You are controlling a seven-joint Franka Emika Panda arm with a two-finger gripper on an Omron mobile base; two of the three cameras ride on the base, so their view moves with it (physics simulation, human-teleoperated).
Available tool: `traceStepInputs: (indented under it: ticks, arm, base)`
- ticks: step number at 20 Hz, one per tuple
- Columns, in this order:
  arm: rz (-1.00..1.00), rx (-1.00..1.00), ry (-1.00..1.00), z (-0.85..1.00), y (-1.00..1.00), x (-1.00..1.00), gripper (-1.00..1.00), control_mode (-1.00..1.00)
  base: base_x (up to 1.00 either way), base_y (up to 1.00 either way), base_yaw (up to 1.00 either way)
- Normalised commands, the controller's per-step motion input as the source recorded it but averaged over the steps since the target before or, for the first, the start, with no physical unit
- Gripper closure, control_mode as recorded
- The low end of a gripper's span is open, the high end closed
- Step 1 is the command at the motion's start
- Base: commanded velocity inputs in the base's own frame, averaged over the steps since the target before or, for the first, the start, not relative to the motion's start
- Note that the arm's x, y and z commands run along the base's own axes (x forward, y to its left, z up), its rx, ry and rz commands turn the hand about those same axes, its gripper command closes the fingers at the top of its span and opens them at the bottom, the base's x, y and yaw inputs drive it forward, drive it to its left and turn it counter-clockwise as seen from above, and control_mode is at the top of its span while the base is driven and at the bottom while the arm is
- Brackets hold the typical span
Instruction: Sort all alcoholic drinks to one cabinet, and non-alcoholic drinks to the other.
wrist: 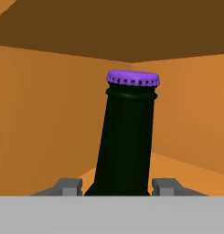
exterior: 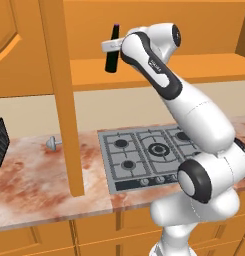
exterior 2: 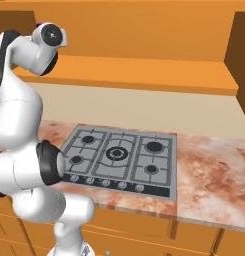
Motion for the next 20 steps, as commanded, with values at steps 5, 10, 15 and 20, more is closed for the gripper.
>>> traceStepInputs:
  ticks: [5, 10, 15, 20]
  arm:
    - [0.0, -0.06, -0.01, -0.16, 0.11, 0.13, 1.0, -1.0]
    - [0.0, -0.05, 0.0, -0.12, 0.11, 0.2, 1.0, -1.0]
    - [0.0, -0.04, 0.0, -0.07, 0.08, 0.32, 1.0, -1.0]
    - [0.0, -0.03, 0.0, -0.05, 0.02, 0.36, 1.0, -1.0]
  base:
    - [0.0, 0.0, 0.0]
    - [0.0, 0.0, 0.0]
    - [0.0, 0.0, 0.0]
    - [0.0, 0.0, 0.0]
